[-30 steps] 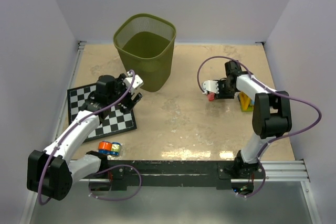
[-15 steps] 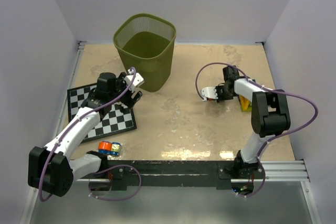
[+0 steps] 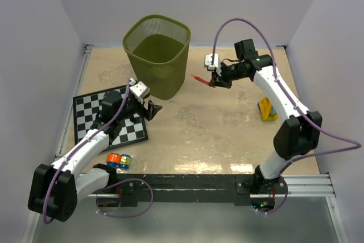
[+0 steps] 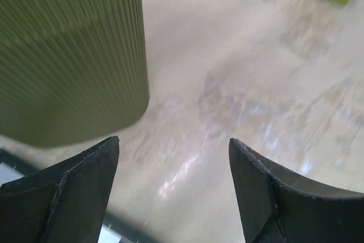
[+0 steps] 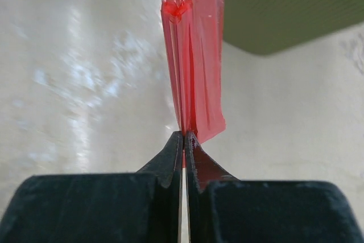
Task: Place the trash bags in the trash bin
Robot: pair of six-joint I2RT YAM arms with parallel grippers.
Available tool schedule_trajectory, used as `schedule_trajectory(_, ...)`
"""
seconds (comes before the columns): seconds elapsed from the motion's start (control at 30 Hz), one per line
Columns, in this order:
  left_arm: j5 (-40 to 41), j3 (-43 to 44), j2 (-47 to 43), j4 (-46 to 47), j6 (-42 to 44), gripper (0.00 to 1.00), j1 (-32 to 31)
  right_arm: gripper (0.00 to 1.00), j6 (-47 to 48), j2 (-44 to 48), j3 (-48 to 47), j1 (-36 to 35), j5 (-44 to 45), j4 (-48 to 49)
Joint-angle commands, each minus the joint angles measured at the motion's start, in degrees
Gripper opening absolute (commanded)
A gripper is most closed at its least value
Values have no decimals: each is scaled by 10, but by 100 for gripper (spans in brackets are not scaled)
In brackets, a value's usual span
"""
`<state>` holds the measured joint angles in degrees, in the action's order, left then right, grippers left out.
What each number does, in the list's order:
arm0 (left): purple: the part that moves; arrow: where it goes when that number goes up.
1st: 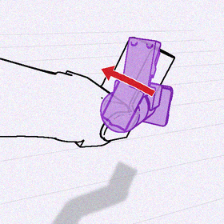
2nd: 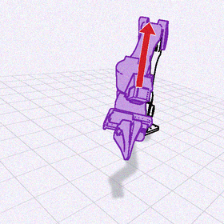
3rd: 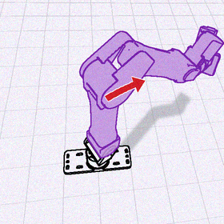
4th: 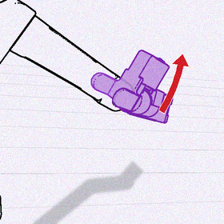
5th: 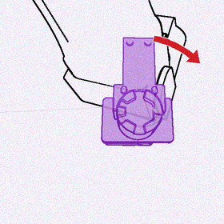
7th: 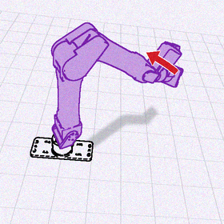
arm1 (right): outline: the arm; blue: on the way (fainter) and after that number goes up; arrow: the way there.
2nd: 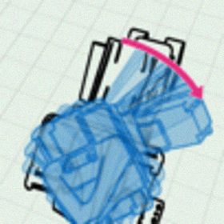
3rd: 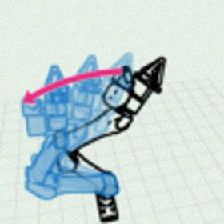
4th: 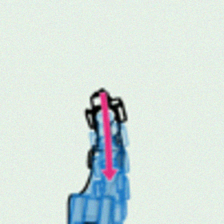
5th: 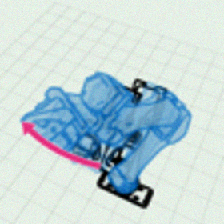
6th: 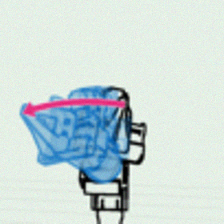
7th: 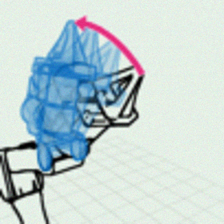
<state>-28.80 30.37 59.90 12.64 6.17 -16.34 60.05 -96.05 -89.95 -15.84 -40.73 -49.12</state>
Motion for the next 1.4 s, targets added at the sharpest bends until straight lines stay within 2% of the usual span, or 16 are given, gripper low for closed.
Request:
schedule_trajectory(0.0, -47, -1, 11, 218, -164, 84, -30, 0, -64, 30, -11, 5, -188, -120)
schedule_trajectory(0.13, -50, 33, 27, 264, -168, 88, -83, 0, -84, 42, -7, 5, -242, -120)
schedule_trajectory(0.23, -71, 51, 38, 256, -140, 93, -125, 0, -94, 46, -10, 5, -264, -120)
schedule_trajectory(0.33, -47, 57, 48, 249, -129, 98, -148, 0, -95, 56, -3, 5, -260, -120)
schedule_trajectory(0.6, -31, 94, 96, 272, -73, 96, -165, 0, -99, 80, 14, 5, -262, -120)
schedule_trajectory(0.73, -75, 124, 118, 276, -42, 92, -170, 0, -101, 85, 13, 5, -258, -120)
schedule_trajectory(0.93, -100, 165, 159, 293, -33, 87, -185, 0, -97, 93, 18, 5, -246, -120)
schedule_trajectory(1.03, -122, 186, 177, 294, -25, 81, -193, 0, -96, 99, 19, 5, -245, -120)
schedule_trajectory(1.17, -152, 199, 190, 283, -20, 66, -198, 0, -103, 102, 20, 5, -246, -114)
schedule_trajectory(1.2, -158, 198, 191, 281, -17, 61, -200, 0, -107, 104, 21, 5, -246, -109)
schedule_trajectory(1.33, -167, 195, 191, 273, -8, 28, -202, 0, -118, 108, 28, 5, -240, -99)
schedule_trajectory(1.37, -164, 194, 190, 273, -8, 25, -202, 0, -118, 108, 29, 5, -237, -97)
